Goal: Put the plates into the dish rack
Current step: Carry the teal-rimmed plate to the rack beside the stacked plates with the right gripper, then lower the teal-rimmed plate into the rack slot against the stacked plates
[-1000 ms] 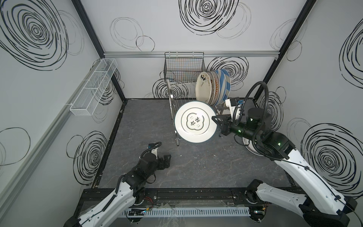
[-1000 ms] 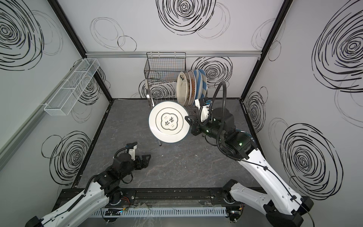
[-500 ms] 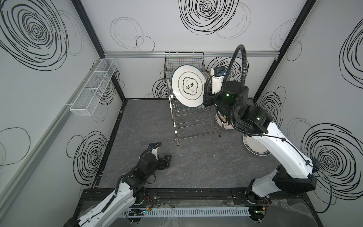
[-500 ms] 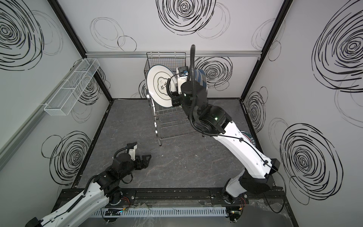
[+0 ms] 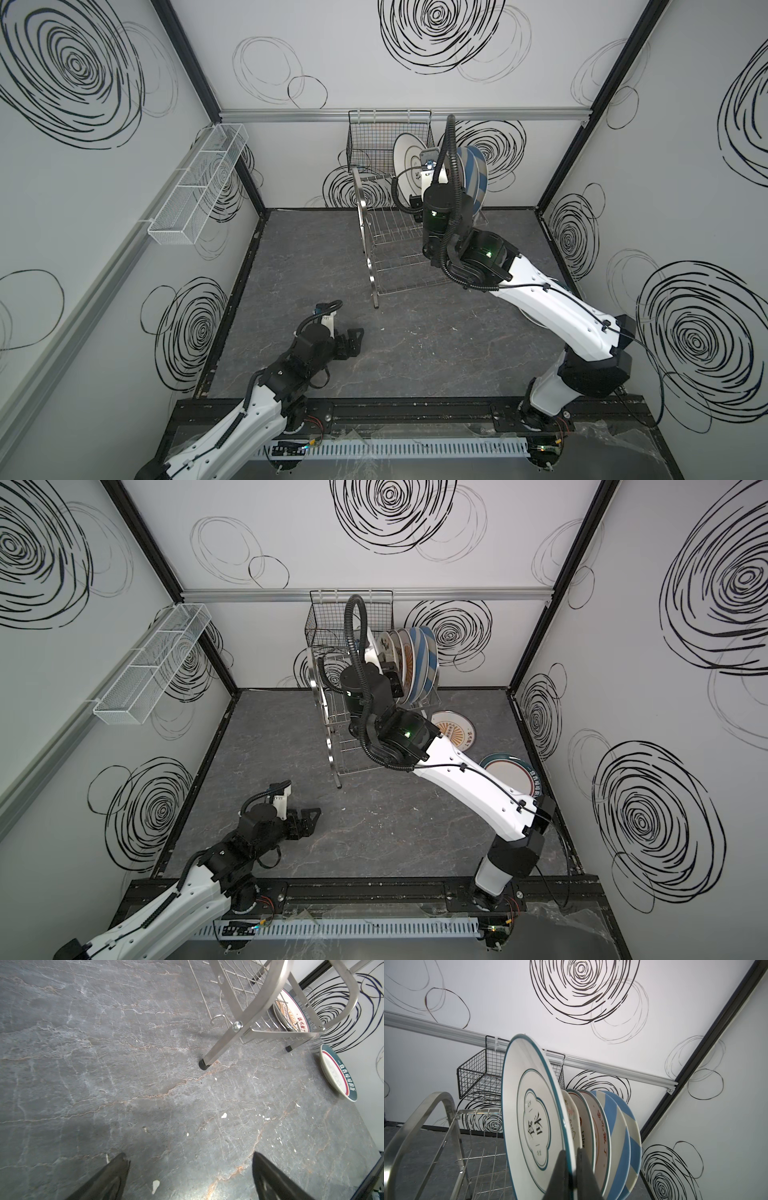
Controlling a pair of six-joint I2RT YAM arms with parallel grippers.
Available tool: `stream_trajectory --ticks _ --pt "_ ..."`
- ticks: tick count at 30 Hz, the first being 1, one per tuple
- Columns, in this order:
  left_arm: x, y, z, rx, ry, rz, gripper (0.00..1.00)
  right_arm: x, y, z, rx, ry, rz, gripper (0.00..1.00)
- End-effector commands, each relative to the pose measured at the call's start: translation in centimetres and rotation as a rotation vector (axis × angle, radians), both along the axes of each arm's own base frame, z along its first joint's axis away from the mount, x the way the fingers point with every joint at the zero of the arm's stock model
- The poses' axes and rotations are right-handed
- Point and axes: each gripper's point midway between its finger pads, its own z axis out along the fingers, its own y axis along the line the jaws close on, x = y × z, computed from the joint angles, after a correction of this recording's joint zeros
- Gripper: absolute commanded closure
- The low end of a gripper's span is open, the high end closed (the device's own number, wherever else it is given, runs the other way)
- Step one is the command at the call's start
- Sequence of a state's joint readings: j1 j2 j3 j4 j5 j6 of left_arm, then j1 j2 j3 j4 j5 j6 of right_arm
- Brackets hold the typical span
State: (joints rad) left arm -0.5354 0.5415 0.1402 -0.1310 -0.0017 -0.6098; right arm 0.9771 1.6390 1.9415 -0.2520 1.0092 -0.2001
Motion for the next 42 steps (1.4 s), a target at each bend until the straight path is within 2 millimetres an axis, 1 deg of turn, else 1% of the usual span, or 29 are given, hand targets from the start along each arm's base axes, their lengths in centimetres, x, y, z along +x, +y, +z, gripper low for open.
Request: stream_trajectory --ticks 1,7,14,17,23,29,36,42 --pt "0.6 -0.3 0.9 -0.014 -0.043 -0.007 0.04 -0.4 -1.5 2.0 0.052 -0.064 -0.088 1.00" --pt "0.5 -0.4 0.9 -0.017 -0.042 -0.011 0.04 0.0 -1.5 1.4 0.067 -0.075 -0.091 1.00" --pt "0.5 -0.4 1.0 -0.019 -0.043 -0.014 0.04 1.6 -1.0 -0.3 0.063 -0.053 -0.095 1.00" --pt "0.5 -0.5 1.0 -0.020 -0.044 -0.015 0.04 2.2 -0.9 -0.7 0.061 -0.042 -0.100 1.00" --pt "0.5 -0.4 1.0 -0.020 -0.043 -0.015 0.04 3.1 -0.7 -1.6 0.045 -0.027 -0.112 1.00" --pt "0.4 -0.5 1.0 -0.021 -0.045 -0.020 0.04 3.6 -0.7 -2.0 0.054 -0.021 -0.119 1.00" --pt "0.4 -0.6 1.0 -0.024 -0.046 -0.024 0.04 4.7 -0.6 -3.3 0.030 0.001 -0.140 1.00" --pt "0.3 -0.7 1.0 -0.024 -0.044 -0.028 0.04 5.2 -1.2 -4.1 0.034 0.018 -0.154 1.00"
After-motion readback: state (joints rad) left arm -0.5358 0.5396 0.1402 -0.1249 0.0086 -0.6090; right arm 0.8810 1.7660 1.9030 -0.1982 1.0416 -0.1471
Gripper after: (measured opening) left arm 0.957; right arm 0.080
